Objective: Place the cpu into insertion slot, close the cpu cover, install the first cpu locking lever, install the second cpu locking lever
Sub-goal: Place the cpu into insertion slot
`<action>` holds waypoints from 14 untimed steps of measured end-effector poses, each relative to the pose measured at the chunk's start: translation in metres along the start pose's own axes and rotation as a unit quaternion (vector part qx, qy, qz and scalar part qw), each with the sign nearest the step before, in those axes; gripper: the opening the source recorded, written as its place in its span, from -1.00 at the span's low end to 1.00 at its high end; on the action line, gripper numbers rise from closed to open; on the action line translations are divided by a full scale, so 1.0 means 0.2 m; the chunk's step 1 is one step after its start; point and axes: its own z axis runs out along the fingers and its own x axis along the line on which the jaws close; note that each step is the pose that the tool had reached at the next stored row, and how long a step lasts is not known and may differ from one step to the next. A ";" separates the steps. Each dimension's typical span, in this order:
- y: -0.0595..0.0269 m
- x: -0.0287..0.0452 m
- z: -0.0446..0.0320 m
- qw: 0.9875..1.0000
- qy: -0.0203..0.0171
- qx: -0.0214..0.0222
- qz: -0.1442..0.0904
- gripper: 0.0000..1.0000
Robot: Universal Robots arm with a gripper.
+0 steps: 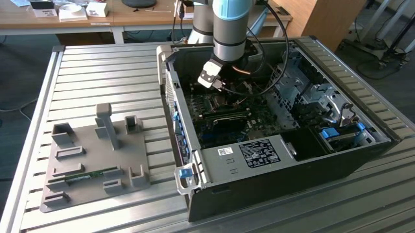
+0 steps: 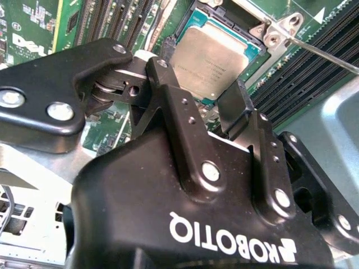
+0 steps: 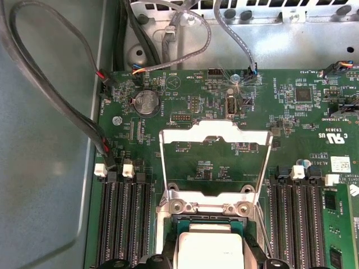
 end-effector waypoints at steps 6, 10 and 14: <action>0.000 0.000 0.001 1.000 0.000 0.000 0.000 0.08; 0.000 0.000 0.001 1.000 0.000 0.000 0.000 0.08; 0.000 0.000 0.001 1.000 0.000 0.000 0.000 0.08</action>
